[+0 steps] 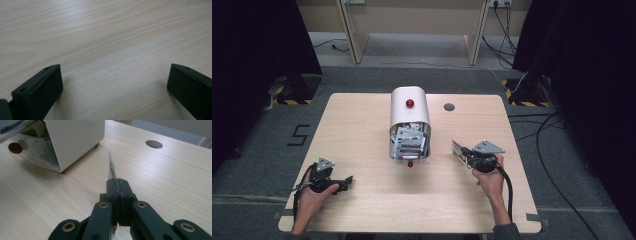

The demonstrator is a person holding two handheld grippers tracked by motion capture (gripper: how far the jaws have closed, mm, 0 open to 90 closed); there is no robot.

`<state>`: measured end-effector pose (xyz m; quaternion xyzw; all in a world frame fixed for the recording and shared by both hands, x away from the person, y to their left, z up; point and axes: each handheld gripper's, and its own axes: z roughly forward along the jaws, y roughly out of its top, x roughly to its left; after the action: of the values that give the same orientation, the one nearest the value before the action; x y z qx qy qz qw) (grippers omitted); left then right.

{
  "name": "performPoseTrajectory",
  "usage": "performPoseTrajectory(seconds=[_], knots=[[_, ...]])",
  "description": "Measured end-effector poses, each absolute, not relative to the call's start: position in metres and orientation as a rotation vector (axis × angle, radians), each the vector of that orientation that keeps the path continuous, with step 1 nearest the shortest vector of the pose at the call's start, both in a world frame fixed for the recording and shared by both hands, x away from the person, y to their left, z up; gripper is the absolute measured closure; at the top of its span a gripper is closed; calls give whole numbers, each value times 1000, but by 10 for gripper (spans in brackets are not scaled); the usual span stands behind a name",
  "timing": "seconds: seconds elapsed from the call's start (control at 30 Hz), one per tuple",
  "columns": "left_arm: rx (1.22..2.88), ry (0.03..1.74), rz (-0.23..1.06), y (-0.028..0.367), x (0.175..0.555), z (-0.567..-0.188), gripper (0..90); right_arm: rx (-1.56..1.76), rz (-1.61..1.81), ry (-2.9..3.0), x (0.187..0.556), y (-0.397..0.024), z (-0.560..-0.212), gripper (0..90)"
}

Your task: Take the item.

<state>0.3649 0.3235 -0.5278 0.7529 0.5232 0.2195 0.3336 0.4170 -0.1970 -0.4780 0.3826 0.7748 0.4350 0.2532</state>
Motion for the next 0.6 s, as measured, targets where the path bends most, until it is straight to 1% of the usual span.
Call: performPoseTrajectory(seconds=[0.37,0.6], knots=[[1966,1366,573,323,365,-528,0,1106,1171,2099,423,-206,-486,822],[1966,1366,573,323,365,-528,0,1156,1149,2084,427,-213,-492,734]])
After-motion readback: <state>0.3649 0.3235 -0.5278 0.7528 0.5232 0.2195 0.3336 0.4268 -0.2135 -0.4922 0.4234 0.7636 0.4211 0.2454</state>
